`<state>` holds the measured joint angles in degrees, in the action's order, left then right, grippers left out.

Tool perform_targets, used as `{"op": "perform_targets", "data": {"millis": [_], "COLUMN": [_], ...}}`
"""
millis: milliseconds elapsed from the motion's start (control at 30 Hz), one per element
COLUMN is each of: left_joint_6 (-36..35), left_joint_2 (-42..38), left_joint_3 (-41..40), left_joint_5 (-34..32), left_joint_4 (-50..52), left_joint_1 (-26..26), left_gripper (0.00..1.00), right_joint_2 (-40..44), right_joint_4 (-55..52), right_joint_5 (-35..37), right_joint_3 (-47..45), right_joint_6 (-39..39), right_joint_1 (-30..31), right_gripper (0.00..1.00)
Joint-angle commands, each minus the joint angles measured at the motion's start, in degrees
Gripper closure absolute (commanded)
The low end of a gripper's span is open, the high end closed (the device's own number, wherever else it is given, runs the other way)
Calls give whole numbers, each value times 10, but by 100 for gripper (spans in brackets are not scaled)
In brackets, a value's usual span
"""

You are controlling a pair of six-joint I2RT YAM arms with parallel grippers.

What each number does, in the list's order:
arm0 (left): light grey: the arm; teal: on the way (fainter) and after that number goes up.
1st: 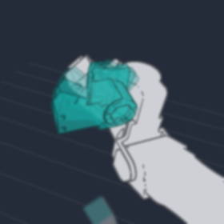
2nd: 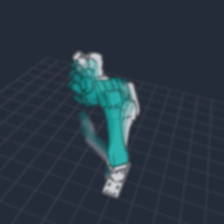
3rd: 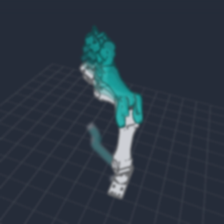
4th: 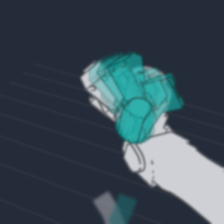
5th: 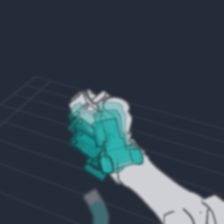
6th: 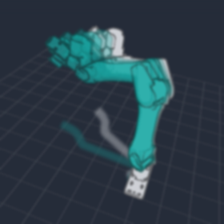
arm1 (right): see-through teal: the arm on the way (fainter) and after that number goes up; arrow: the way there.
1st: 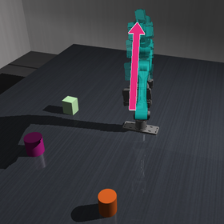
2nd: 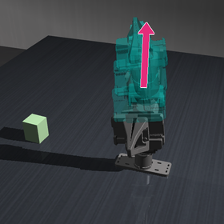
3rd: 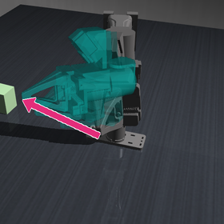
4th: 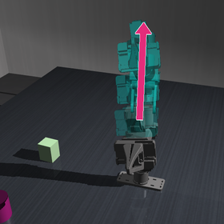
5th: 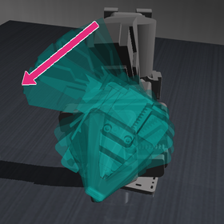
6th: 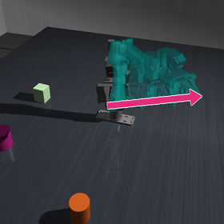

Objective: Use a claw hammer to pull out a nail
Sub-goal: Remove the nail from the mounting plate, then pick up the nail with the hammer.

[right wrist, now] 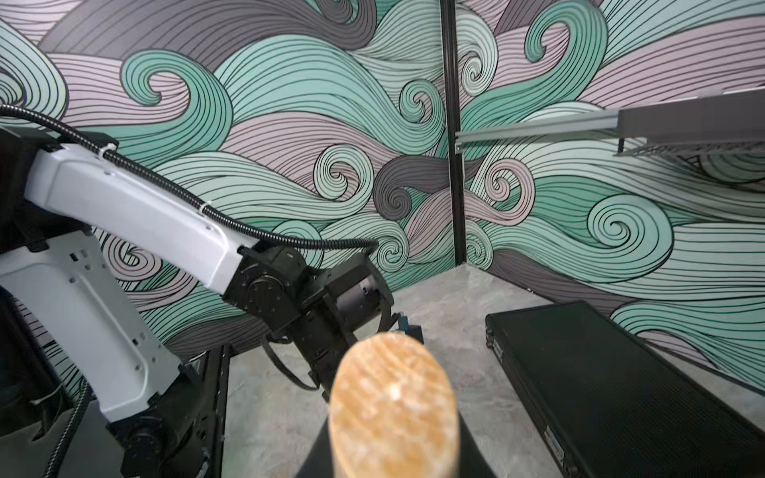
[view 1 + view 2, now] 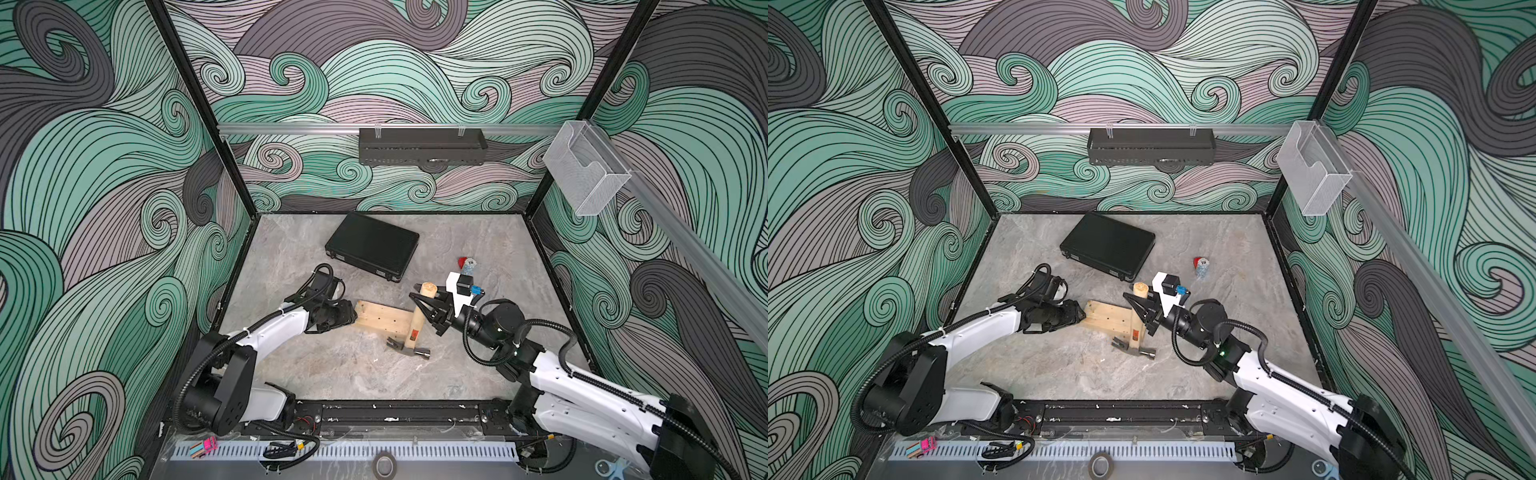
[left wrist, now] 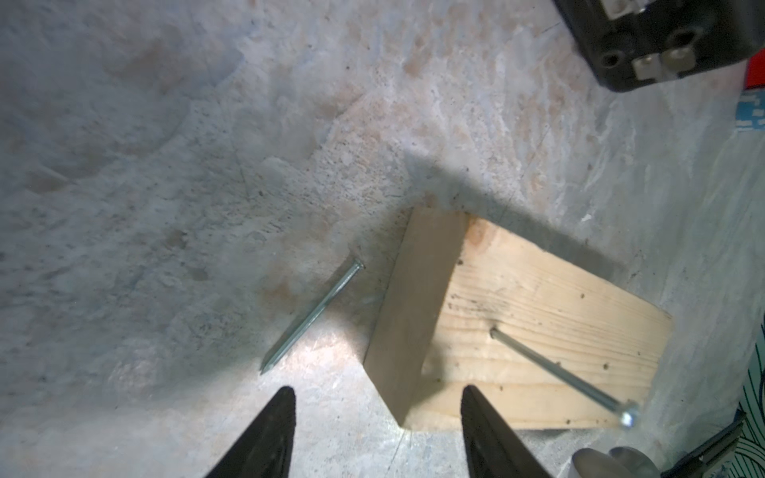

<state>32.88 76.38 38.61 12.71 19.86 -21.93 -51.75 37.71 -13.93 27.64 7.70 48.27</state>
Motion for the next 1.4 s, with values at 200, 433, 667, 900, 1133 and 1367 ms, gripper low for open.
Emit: {"op": "perform_targets", "data": {"millis": [200,433,667,900,1133,1367], "left_joint_6": [-75,-169,-272,-358,-407,-428], "left_joint_2": [-127,-244,-339,-363,-344,-311], "left_joint_3": [-11,-71,-148,-181,-188,-194], "left_joint_5": [14,2,6,25,19,-17], "left_joint_4": [-43,-131,-226,-267,-282,-322], "left_joint_1": [-34,-96,-153,-208,-255,-287], "left_gripper": [39,43,48,51,55,60], "right_joint_2": [31,26,8,-12,-22,-14], "right_joint_4": [-45,-99,-165,-198,-191,-162], "right_joint_5": [-23,-14,-15,-5,-6,-7], "right_joint_3": [142,207,274,321,342,334], "right_joint_6": [5,0,-11,-20,-12,17], "right_joint_1": [1,1,1,1,0,1], "right_gripper": [100,100,100,100,100,100]}}
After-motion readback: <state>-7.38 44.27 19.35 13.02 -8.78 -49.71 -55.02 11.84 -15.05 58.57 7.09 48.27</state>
